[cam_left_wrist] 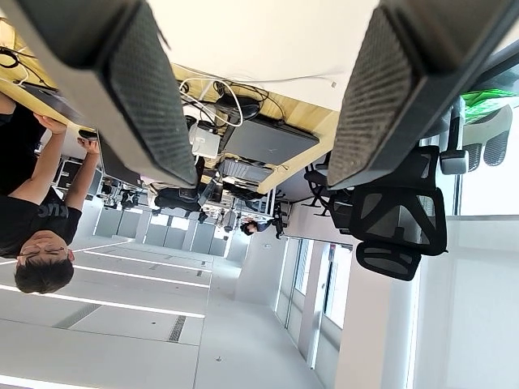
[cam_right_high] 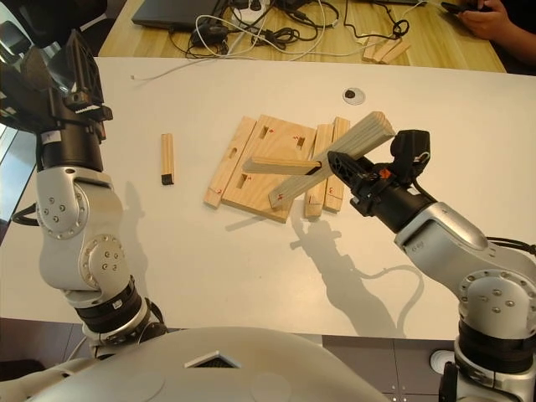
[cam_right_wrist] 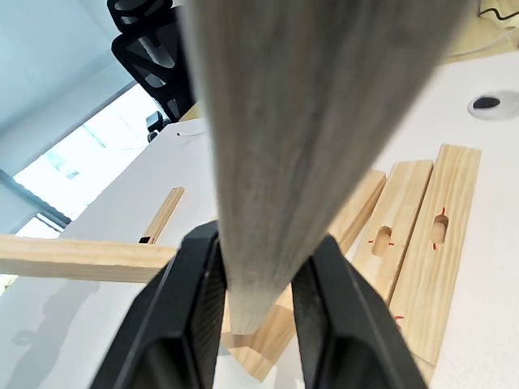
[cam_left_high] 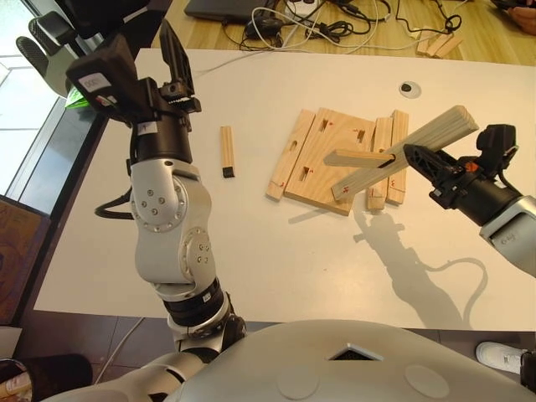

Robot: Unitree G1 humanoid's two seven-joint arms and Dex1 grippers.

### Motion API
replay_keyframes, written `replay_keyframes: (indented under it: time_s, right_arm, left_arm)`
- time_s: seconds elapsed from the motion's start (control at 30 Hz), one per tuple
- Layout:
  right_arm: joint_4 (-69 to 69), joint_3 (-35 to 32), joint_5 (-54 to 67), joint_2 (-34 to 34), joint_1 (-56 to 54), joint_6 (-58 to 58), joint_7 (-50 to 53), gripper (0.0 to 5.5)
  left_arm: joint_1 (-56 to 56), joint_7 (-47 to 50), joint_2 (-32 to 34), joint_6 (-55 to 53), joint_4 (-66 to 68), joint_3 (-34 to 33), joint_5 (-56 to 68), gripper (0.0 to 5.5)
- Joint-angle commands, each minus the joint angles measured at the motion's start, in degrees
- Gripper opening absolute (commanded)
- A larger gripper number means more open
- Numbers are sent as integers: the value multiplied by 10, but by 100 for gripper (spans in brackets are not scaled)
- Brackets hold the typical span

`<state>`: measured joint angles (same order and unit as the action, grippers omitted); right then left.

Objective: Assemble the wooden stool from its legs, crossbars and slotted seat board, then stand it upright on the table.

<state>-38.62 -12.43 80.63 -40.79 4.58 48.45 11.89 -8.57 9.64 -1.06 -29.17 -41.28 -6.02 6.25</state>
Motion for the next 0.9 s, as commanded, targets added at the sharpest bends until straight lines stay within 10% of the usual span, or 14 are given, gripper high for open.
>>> replay_keyframes:
  time_s: [0.03, 0.37, 0.9]
  right_arm:
    - [19, 32, -121, -33, -4, 3, -39, 100]
    - [76, 32, -216, -21, -81, -10, -114, 100]
    - [86, -34, -2, 79, -37, 54, 70, 100]
  left_arm:
    - [-8, 1, -2, -2, 5, -1, -2, 300]
    - [-10, 0, -5, 0, 10, 0, 0, 300]
    - [19, -7, -22, -19, 27, 20, 7, 300]
